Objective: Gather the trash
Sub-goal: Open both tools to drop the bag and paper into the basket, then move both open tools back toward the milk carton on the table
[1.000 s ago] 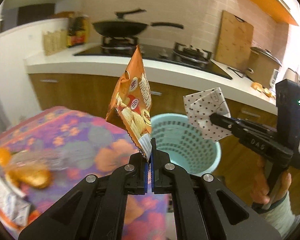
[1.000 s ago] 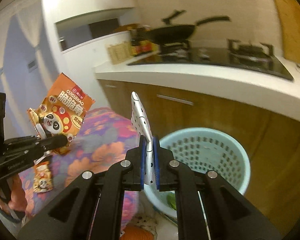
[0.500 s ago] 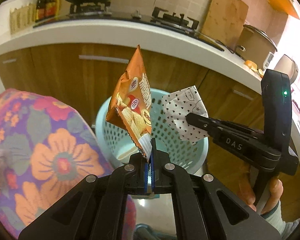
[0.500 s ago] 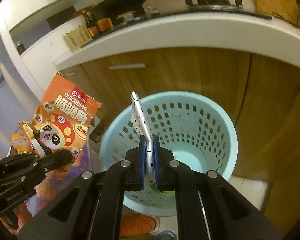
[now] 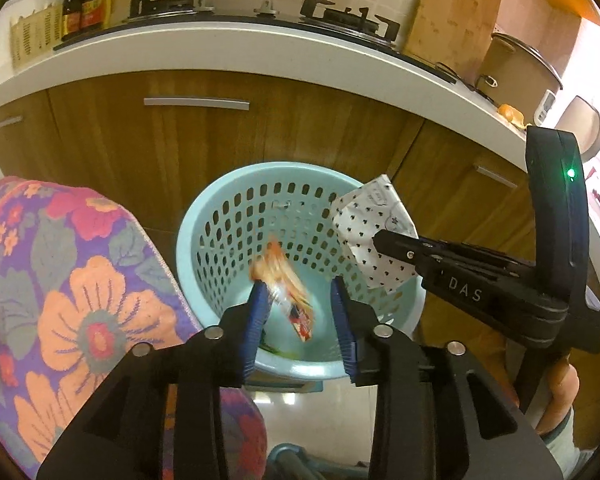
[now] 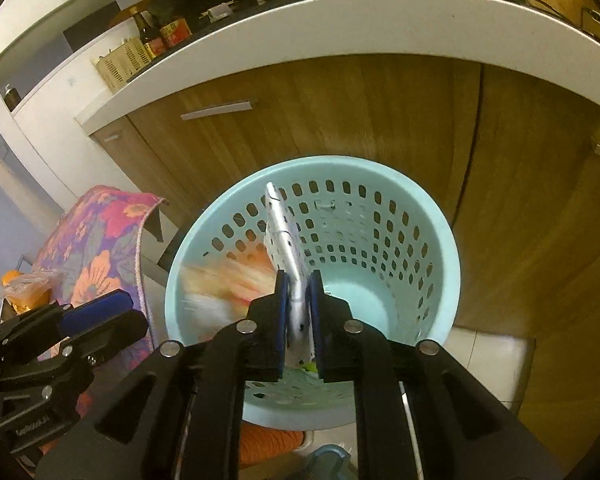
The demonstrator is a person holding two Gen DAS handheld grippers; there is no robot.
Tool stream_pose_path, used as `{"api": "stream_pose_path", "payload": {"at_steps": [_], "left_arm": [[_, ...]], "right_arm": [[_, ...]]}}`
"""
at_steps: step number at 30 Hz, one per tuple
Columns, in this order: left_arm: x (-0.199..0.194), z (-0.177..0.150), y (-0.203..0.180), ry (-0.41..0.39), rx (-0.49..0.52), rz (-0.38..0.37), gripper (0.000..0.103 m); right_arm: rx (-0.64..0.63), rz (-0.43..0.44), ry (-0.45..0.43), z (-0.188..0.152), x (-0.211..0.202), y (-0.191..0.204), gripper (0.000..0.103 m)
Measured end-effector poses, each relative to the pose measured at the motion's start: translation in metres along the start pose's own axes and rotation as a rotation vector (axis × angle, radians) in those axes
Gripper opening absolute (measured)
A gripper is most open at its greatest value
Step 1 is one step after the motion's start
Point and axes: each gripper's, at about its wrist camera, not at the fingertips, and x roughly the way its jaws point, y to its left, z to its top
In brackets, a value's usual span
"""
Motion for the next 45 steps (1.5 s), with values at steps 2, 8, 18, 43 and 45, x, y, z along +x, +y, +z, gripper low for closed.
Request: {"api": "stream_pose_path", "payload": {"at_steps": [2,8,18,43,45], "left_arm": [[-0.003,-0.001,0.001,-0.005,-0.004,0.002,0.037],[-0.024,-0.002,0.003,-0.053,-0.020,0.005,0.042],[-0.107,-0.009,0.008,-0.218,-0.040,0.047,0.047],[-0.288,-0.114,0.171,-0.388,-0.520,0.526,0.077],[-0.281,-0.116,0.177,-0.367,-0.545,0.528,0.077]], "right_arm": [[0.002,-0.001,0.002,0.000,-0.001,-0.001,0.015],[0.003,-0.010,-0.015,-0.001,-0.009,-0.001,0.036],[-0.052,0.079,-0.126,0.002,-0.053,0.033,0.040],[-0.666,0.458,-0.147,-0.056,-0.045,0.277,0.046],[-0.678,0.466,-0.131,-0.057,-0.032,0.286,0.046]]}}
